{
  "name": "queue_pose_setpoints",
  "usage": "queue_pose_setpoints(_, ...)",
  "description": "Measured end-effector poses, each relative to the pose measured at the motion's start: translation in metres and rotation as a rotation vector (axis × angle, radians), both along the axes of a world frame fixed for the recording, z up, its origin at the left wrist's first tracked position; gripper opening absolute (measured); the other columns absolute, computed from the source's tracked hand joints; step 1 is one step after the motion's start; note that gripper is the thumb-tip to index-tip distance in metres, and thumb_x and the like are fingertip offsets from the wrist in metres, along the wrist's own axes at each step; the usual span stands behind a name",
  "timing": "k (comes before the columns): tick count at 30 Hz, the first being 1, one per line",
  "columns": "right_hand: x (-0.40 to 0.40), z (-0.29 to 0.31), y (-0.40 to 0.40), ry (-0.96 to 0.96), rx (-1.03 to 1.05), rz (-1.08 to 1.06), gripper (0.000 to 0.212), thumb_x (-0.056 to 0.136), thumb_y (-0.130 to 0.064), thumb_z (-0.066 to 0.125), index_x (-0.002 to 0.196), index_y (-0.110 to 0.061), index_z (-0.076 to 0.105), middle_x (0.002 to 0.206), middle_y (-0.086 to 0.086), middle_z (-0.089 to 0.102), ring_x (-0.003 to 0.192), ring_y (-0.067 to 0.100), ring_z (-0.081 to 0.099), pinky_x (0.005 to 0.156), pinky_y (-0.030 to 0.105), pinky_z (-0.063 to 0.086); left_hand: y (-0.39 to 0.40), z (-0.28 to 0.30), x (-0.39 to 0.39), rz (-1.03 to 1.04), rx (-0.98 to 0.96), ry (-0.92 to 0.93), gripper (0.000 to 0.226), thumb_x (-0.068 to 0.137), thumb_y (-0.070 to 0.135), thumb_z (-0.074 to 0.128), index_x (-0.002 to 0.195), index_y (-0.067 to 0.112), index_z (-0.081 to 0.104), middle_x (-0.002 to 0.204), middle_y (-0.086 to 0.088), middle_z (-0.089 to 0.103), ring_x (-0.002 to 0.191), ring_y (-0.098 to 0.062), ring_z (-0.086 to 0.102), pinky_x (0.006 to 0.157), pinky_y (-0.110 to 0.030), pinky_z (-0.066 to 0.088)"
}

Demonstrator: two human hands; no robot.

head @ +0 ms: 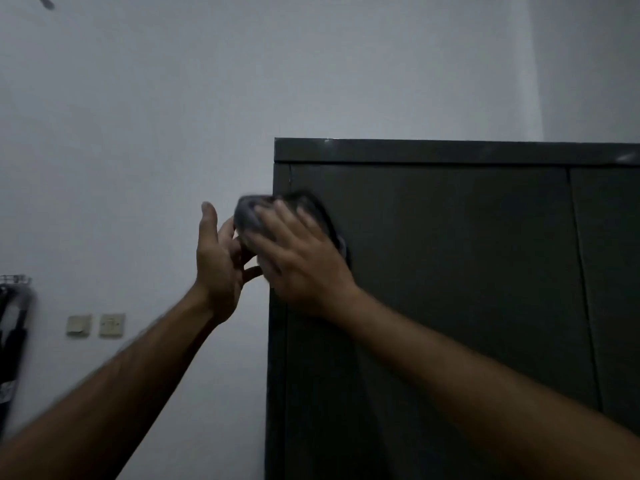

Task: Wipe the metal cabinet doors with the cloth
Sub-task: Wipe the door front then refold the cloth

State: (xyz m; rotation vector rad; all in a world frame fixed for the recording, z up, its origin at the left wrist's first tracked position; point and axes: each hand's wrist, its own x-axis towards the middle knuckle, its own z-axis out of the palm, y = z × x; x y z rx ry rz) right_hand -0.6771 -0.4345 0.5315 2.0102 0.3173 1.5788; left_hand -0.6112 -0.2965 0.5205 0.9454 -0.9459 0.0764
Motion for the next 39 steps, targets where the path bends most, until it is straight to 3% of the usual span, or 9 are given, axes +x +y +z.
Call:
queue_pose_setpoints(4, -0.017, -0.039, -0.026, 0.098, -0.158, -0.025, 0.049, 0.106, -0.034, 0.046, 0.153, -0.023, 0.046, 0.165, 0.013, 0.032, 0.153, 0.035, 0.027, 0.124, 0.053, 0.023, 0.008, 0.000, 0.010, -0.086, 0.057, 0.041, 0.084, 0.100, 0.077, 0.011, 0.163, 0.026, 0.033, 0.146, -0.007, 0.064, 0.123, -0.027, 0.068, 0.092, -0.046, 0.056)
queue_pose_setpoints(8, 0.003, 0.022, 0.013, -0.147, 0.242, -0.018, 0.050, 0.105, -0.036, 0.043, 0.153, -0.025, 0.046, 0.166, 0.011, 0.030, 0.155, 0.034, 0.023, 0.122, 0.056, 0.022, 0.012, 0.003, 0.015, -0.145, 0.121, 0.026, 0.088, 0.099, 0.079, 0.010, 0.161, 0.025, 0.039, 0.151, -0.006, 0.060, 0.136, -0.026, 0.059, 0.099, -0.048, 0.053)
queue_pose_setpoints(13, -0.002, -0.149, 0.015, 0.069, 0.014, -0.063, 0.049, 0.102, -0.031, 0.052, 0.150, -0.021, 0.051, 0.165, 0.011, 0.032, 0.155, 0.036, 0.021, 0.120, 0.056, 0.027, 0.018, -0.007, 0.016, -0.144, 0.185, 0.003, 0.087, 0.101, 0.077, 0.010, 0.160, 0.021, 0.040, 0.151, -0.002, 0.061, 0.136, -0.024, 0.059, 0.117, -0.059, 0.042)
queue_pose_setpoints(16, -0.017, -0.157, -0.011, 0.138, -0.101, -0.079, 0.047, 0.102, -0.032, 0.054, 0.148, -0.021, 0.054, 0.163, 0.011, 0.036, 0.154, 0.035, 0.025, 0.117, 0.055, 0.034, 0.017, -0.017, 0.008, -0.100, 0.254, -0.087, 0.086, 0.101, 0.076, 0.009, 0.159, 0.023, 0.042, 0.155, 0.004, 0.055, 0.140, -0.017, 0.054, 0.120, -0.060, 0.039)
queue_pose_setpoints(22, 0.017, -0.106, 0.033, -0.207, 0.438, -0.016, 0.056, 0.104, -0.034, 0.049, 0.158, -0.023, 0.036, 0.167, 0.009, 0.028, 0.157, 0.033, 0.016, 0.124, 0.058, 0.018, 0.013, -0.035, -0.003, -0.010, 0.213, -0.243, 0.070, 0.096, 0.067, 0.014, 0.148, 0.035, 0.049, 0.149, 0.008, 0.059, 0.138, -0.010, 0.055, 0.121, -0.048, 0.041)
queue_pose_setpoints(28, -0.025, -0.277, -0.006, 0.363, -0.291, -0.182, 0.046, 0.105, -0.043, 0.045, 0.149, -0.028, 0.049, 0.163, 0.005, 0.038, 0.157, 0.032, 0.015, 0.122, 0.051, 0.031, 0.013, -0.065, -0.001, 0.073, 0.251, -0.334, 0.091, 0.090, 0.078, 0.014, 0.160, 0.026, 0.040, 0.164, 0.005, 0.044, 0.148, -0.014, 0.044, 0.123, -0.057, 0.036)
queue_pose_setpoints(31, -0.011, -0.205, -0.005, 0.194, -0.233, -0.131, 0.049, 0.101, -0.038, 0.057, 0.148, -0.022, 0.052, 0.159, 0.010, 0.042, 0.156, 0.032, 0.020, 0.127, 0.052, 0.016, 0.011, -0.074, 0.002, 0.064, 0.247, -0.332, 0.099, 0.081, 0.084, 0.019, 0.160, 0.028, 0.039, 0.164, 0.003, 0.044, 0.148, -0.015, 0.044, 0.122, -0.055, 0.038)
queue_pose_setpoints(34, 0.007, -0.154, 0.018, -0.014, 0.164, -0.095, 0.044, 0.100, -0.034, 0.058, 0.142, -0.023, 0.060, 0.160, 0.009, 0.042, 0.154, 0.034, 0.025, 0.125, 0.055, 0.016, 0.010, -0.071, 0.010, 0.004, 0.228, -0.255, 0.091, 0.086, 0.084, 0.022, 0.156, 0.032, 0.047, 0.156, -0.002, 0.054, 0.142, -0.017, 0.053, 0.119, -0.056, 0.043)
queue_pose_setpoints(39, -0.013, -0.286, 0.001, 0.286, -0.132, -0.107, 0.045, 0.101, -0.040, 0.055, 0.143, -0.026, 0.057, 0.161, 0.006, 0.041, 0.156, 0.033, 0.018, 0.120, 0.053, 0.030, 0.009, -0.076, 0.009, 0.100, 0.239, -0.320, 0.083, 0.096, 0.069, 0.012, 0.159, 0.025, 0.044, 0.161, 0.006, 0.049, 0.143, -0.016, 0.051, 0.121, -0.057, 0.039)
